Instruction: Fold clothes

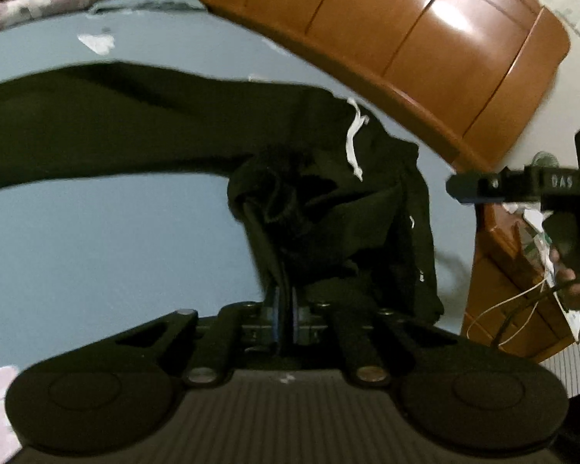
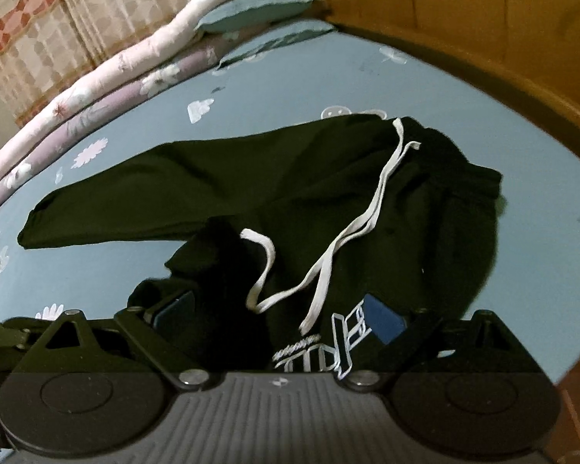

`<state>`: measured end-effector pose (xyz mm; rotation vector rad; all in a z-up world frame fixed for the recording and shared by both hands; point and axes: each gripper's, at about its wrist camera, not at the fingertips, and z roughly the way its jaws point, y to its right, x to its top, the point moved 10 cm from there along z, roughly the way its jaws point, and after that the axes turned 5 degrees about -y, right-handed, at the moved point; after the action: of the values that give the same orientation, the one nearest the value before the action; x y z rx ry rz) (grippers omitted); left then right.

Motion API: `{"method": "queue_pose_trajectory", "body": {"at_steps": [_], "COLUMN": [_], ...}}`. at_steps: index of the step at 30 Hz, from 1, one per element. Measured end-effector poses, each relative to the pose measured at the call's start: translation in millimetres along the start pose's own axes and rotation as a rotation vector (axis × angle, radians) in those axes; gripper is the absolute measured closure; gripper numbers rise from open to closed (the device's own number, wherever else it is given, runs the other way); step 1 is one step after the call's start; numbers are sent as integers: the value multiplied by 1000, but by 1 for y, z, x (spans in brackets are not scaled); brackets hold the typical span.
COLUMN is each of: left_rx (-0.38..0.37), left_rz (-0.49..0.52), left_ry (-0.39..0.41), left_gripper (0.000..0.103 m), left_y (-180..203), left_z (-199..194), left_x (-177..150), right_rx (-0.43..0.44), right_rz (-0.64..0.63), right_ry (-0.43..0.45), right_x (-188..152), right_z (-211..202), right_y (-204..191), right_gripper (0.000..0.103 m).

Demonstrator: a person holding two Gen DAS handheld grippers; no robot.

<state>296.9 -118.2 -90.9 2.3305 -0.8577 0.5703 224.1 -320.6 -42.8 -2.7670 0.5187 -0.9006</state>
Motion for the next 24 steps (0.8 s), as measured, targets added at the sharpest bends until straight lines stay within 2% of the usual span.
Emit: {"method": "queue_pose_trajectory", "body": {"at_steps": [10,14,19,22,24], "left_rx": [87,164,186,172,138], "left_rz": [-71,-86,-115,-129,-121], "left_ry": [-6,-10,15,13,24], "left_gripper": [99,99,97,88,80], "left_y": [-57,-77,-95,-101,-93], "left_z": [-73,-96,-107,-97,-86], "left_x": [-48,-61,-53,-41,-29], "right_rx": [-67,-67,-49,-42,-38], "right_rz": [27,24,2,-12,-20], "right_ry": [31,11,5,5,6], "right_x": [-35,-41,-41,-41,-41], "right_z": [-28,-21,-15,-17,-19], "right_y": [-39,-49,-62,-63,-62], "right_gripper": [6,6,6,6,6]}}
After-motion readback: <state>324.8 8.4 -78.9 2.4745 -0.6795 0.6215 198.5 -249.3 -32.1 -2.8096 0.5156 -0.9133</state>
